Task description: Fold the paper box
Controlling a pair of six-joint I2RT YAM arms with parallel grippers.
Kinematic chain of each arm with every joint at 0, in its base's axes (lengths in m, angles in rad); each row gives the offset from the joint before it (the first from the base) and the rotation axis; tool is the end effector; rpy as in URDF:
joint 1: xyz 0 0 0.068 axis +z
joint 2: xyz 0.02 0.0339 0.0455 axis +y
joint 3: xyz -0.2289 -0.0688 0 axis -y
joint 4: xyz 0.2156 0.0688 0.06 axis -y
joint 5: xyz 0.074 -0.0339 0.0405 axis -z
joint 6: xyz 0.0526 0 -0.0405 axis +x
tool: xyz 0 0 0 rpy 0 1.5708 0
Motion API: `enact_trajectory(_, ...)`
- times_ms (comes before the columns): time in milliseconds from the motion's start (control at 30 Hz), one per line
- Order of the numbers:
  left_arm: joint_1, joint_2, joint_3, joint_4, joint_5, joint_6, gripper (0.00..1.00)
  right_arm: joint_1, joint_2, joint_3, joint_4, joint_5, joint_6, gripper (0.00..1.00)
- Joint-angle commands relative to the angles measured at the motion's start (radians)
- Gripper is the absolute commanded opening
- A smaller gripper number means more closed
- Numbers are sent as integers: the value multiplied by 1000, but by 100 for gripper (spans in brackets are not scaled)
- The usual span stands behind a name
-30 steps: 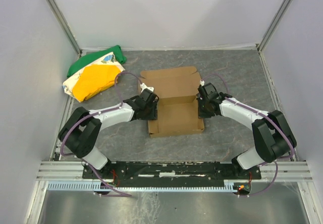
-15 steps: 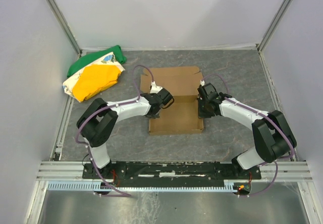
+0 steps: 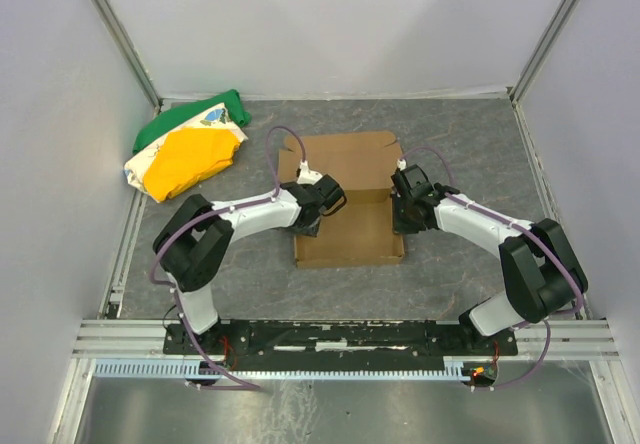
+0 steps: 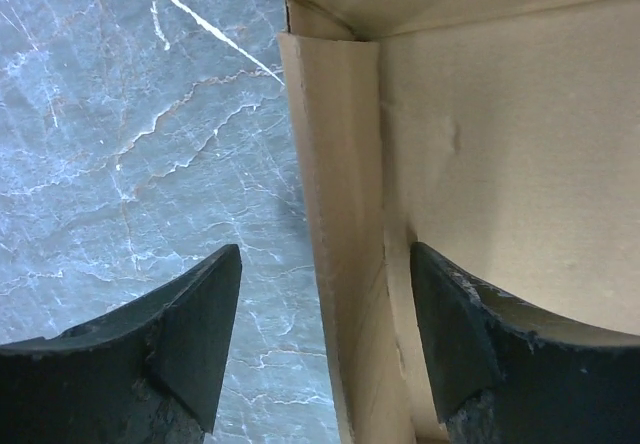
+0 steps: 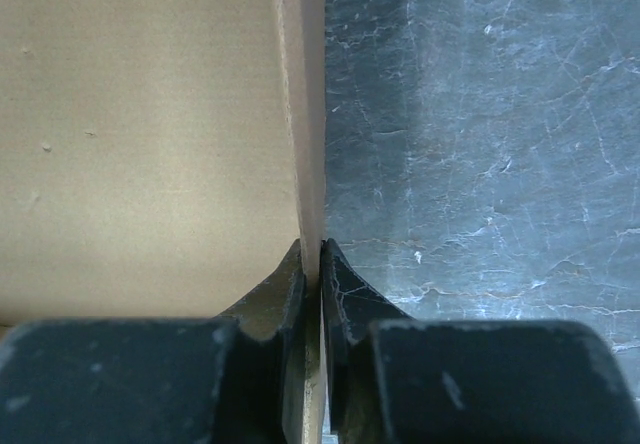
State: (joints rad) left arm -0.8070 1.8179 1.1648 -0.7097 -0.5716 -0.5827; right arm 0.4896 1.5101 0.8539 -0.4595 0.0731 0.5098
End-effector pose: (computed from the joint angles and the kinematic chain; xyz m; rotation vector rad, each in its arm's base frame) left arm 0.2336 -0.2028 0.1364 0.2109 2.5827 0.4115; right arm 0.2393 0.1232 0.1444 0.0501 2.6995 0.2129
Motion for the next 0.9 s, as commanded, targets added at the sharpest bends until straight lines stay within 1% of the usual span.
enact_trajectory(0, -14, -101, 39, 24, 33, -21, 76, 8, -8, -1, -41, 47, 21, 20)
enact_trajectory(33, -14, -123, 45, 25, 31, -17, 76, 9, -16, 10, -58, 66, 21, 24)
enact_trajectory(67, -13, -150, 49, 25, 26, -16, 76, 9, -31, 27, -74, 89, 20, 33)
enact_trajectory(100, -13, -165, 55, 28, 19, -13, 76, 7, -36, 44, -96, 112, 18, 43)
enact_trajectory(133, -12, -189, 60, 30, 10, -13, 75, 6, -44, 70, -120, 137, 16, 50)
enact_trajectory(200, -12, -242, 71, 36, 2, -7, 75, 4, -66, 123, -162, 177, 7, 54)
enact_trajectory(233, -9, -262, 76, 45, -25, 0, 75, 1, -75, 151, -178, 189, -2, 54)
enact_trajectory(300, 13, -299, 84, 68, -22, 25, 75, -10, -85, 211, -206, 195, -15, 55)
enact_trajectory(367, 75, -319, 88, 98, 44, 46, 76, -35, -78, 274, -228, 175, -32, 55)
enact_trajectory(467, 218, -321, 108, 133, 216, 52, 76, -126, -31, 382, -250, 47, -62, 54)
enact_trajectory(600, 361, -277, 124, 272, 364, 72, 77, -299, 91, 523, -242, -189, -72, 53)
enact_trajectory(700, 486, -180, 161, 343, 593, 12, 74, -374, 204, 616, -218, -346, -54, 51)
enact_trajectory(767, 554, -117, 157, 415, 735, -42, 72, -411, 271, 653, -170, -464, -30, 51)
enact_trajectory(833, 598, -76, 130, 519, 856, -102, 70, -430, 339, 687, -143, -537, -18, 50)
enact_trajectory(867, 610, -56, 123, 558, 898, -118, 69, -431, 362, 709, -145, -547, -24, 50)
